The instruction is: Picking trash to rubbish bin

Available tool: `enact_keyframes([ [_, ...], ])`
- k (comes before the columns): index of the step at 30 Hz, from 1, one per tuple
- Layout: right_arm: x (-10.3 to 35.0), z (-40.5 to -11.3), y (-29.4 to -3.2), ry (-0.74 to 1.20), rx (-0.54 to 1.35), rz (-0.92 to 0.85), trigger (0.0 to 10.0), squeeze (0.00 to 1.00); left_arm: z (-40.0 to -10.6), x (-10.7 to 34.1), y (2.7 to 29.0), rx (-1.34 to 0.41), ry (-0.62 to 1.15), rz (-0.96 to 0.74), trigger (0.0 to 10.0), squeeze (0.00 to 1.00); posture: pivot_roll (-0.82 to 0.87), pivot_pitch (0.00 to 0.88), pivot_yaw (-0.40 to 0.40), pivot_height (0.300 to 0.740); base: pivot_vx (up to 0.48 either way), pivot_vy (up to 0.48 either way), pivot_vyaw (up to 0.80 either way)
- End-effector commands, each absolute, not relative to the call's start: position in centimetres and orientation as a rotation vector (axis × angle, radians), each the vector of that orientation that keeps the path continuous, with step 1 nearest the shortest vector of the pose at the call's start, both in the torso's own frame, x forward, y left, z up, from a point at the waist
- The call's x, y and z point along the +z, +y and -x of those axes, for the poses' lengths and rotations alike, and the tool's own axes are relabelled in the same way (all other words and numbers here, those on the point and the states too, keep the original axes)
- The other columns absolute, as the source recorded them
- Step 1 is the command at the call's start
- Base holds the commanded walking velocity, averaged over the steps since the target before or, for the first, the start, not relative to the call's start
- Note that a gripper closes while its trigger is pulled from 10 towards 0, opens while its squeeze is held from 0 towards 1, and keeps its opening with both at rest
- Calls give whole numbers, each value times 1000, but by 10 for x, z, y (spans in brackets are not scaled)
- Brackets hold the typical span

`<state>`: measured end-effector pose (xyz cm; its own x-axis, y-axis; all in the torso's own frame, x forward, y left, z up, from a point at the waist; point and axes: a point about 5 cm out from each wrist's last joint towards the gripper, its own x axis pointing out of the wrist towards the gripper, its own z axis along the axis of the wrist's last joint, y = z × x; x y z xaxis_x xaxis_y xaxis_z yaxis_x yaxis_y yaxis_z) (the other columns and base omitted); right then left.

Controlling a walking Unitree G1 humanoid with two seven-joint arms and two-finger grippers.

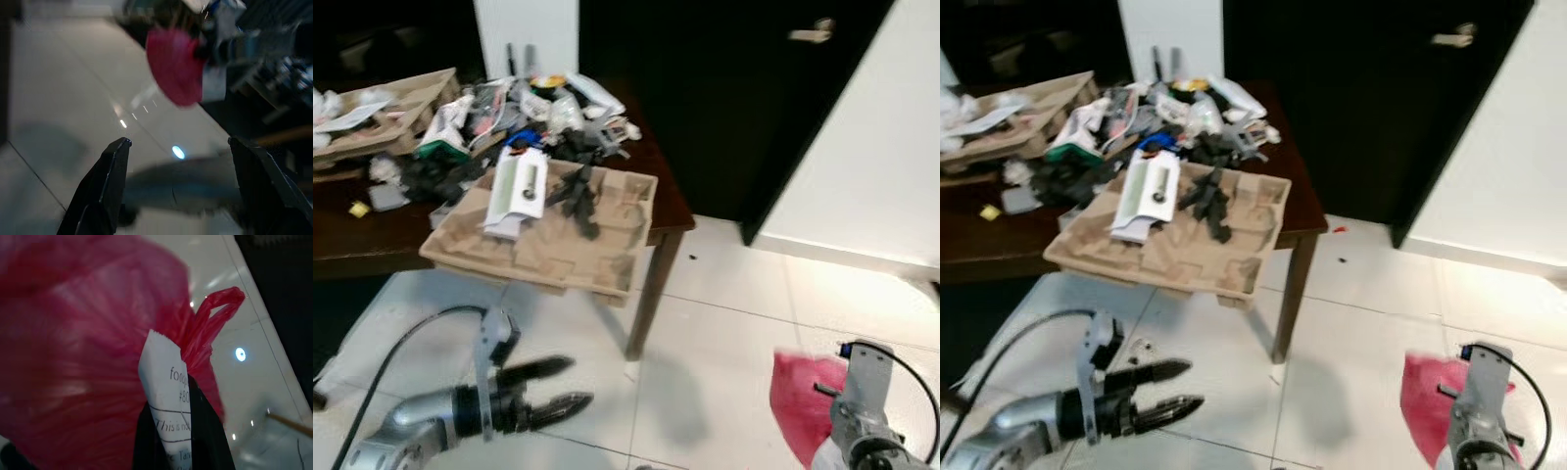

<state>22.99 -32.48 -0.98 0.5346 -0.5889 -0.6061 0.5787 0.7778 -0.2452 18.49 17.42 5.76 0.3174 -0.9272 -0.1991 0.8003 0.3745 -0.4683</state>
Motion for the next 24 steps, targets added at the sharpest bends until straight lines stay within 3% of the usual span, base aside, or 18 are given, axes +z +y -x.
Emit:
enact_keyframes([
  [1, -16, -224, -322, 756, -690, 10, 10000, 0, -181, 52, 171, -1177, 483, 316, 10000, 0, 101, 97, -36, 740, 0, 0, -769],
  [6, -10, -229, -325, 718, -705, 9, 10000, 0, -182, 55, 171, -1182, 465, 322, 10000, 0, 102, 98, -37, 740, 0, 0, -770],
  [15, 40, -269, -343, 428, -701, -82, 10000, 0, -192, 68, 169, -1223, 409, 272, 10000, 0, 94, 99, -34, 740, 0, 0, -769],
  [19, 81, -299, -346, 224, -592, -163, 10000, 0, -202, 79, 164, -1272, 366, 216, 10000, 0, 79, 99, -31, 740, 0, 0, -770],
  [24, 109, -312, -351, 119, -474, -175, 10000, 0, -209, 91, 158, -1306, 319, 170, 10000, 0, 76, 98, -31, 740, 0, 0, -775],
])
